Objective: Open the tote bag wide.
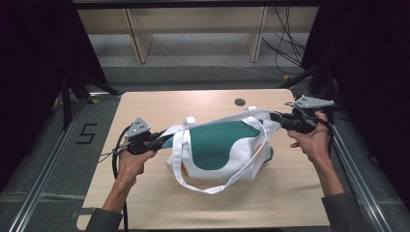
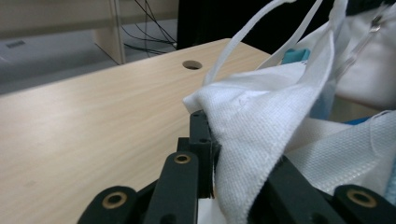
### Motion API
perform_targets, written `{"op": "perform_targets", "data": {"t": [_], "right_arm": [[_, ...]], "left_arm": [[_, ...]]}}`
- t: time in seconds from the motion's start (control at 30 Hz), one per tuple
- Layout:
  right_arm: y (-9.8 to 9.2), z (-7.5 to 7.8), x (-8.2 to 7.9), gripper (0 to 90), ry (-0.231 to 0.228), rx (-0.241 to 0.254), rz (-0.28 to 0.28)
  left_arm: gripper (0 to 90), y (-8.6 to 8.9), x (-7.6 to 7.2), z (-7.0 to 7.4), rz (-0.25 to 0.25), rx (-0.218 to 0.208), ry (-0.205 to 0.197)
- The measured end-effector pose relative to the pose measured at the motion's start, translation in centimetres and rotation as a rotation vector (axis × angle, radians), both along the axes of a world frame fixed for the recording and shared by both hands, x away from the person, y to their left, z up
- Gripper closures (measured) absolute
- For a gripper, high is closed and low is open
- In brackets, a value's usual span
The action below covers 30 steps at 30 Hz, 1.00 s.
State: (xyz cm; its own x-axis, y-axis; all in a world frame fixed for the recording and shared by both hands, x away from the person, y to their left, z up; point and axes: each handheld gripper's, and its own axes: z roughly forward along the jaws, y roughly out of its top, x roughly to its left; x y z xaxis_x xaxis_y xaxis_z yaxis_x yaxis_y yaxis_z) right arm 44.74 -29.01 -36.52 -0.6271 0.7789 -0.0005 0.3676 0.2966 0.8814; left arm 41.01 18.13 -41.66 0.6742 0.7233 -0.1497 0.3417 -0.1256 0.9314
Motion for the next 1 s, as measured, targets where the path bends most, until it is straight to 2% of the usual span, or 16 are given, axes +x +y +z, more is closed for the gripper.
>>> {"op": "perform_targets", "data": {"t": [0.07, 0.13, 0.2, 0.27, 0.33, 0.37, 0.43, 0.5, 0.57, 0.67, 0.7, 0.8, 0.83, 0.87, 0.93, 1.0], "right_arm": [[-0.1, -0.4, 0.3, 88.5, 0.003, 0.012, -0.005], [-0.2, -0.3, 0.5, 88.5, -0.017, 0.018, 0.001], [-0.1, -0.1, 0.5, 88.5, 0.0, 0.022, -0.001], [0.0, 0.4, 0.6, 88.5, -0.006, 0.012, -0.007], [0.2, 0.5, 0.8, 88.5, -0.028, 0.028, -0.008], [0.3, 0.6, 0.8, 88.5, -0.012, 0.027, -0.007], [0.5, 0.8, 0.9, 88.5, -0.017, 0.006, -0.015], [0.8, 0.9, 1.0, 88.5, -0.001, 0.013, -0.02], [1.0, 0.8, 1.2, 88.5, -0.009, 0.013, -0.032], [1.0, 0.8, 1.5, 88.6, -0.013, 0.011, -0.035], [1.0, 0.7, 1.6, 88.6, -0.032, 0.004, -0.043], [1.0, 0.7, 1.6, 88.6, -0.005, 0.002, -0.043], [0.8, 0.7, 1.8, 88.6, -0.019, -0.017, -0.046], [0.9, 0.8, 1.7, 88.6, 0.013, -0.004, -0.053], [0.9, 0.8, 1.9, 88.6, -0.001, -0.014, -0.046], [1.1, 0.7, 1.9, 88.6, -0.007, 0.012, -0.063]], "left_arm": [[78.2, 0.2, 0.2, 0.1, 0.005, -0.043, 0.016], [74.6, 0.3, 0.1, 0.6, 0.019, -0.029, 0.014], [68.9, 0.4, 0.1, 0.8, 0.023, -0.045, 0.026], [62.4, 0.8, -0.4, 1.5, 0.006, -0.074, 0.044], [53.3, 1.4, -0.8, 2.0, -0.009, -0.117, 0.066], [51.4, 1.5, -1.1, 2.2, -0.027, -0.144, 0.089], [48.6, 1.8, -1.4, 2.6, -0.051, -0.152, 0.103], [44.4, 2.0, -1.6, 3.0, -0.042, -0.142, 0.096], [41.8, 2.2, -1.7, 3.5, -0.058, -0.145, 0.098], [37.8, 2.6, -1.7, 4.2, -0.06, -0.168, 0.101], [37.2, 2.7, -1.7, 4.5, -0.062, -0.182, 0.107], [33.2, 2.9, -1.7, 5.2, -0.065, -0.205, 0.111], [30.7, 3.1, -1.9, 6.0, -0.085, -0.237, 0.103], [29.0, 3.1, -2.0, 6.4, -0.087, -0.253, 0.098], [25.7, 3.2, -2.5, 7.2, -0.092, -0.252, 0.068], [23.9, 3.3, -2.9, 7.4, -0.093, -0.247, 0.059]]}}
